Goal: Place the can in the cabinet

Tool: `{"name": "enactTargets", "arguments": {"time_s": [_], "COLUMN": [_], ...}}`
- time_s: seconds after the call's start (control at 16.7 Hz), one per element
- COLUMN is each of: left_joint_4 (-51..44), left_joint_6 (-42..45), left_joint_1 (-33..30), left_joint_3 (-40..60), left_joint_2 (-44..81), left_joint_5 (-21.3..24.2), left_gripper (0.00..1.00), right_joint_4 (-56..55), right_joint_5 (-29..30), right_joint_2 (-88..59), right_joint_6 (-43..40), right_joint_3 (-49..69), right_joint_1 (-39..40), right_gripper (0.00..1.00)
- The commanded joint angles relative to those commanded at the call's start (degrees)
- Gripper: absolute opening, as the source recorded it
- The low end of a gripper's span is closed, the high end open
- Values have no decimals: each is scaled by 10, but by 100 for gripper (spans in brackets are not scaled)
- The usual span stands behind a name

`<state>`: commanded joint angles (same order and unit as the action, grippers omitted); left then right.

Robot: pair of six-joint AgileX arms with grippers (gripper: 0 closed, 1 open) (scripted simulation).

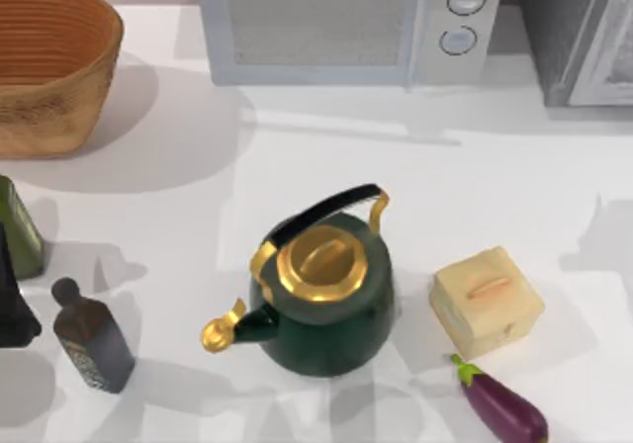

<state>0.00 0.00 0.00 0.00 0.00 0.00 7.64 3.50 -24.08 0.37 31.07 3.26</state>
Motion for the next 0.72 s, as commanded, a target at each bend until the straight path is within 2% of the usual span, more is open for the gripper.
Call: {"name": "enactTargets", "arguments": {"time_s": [0.72], "left_joint_4": [0], "left_joint_6": [0], "left_joint_1": [0], "left_joint_3": [0], "left_joint_2": [0], "left_joint_5": [0], "left_gripper": [100], "right_joint_4": [75], "right_joint_5": [38], "right_joint_2": [-249], "right_joint_6": [3], "right_joint_3": [340], "right_joint_1": [36], "right_gripper": [0]}}
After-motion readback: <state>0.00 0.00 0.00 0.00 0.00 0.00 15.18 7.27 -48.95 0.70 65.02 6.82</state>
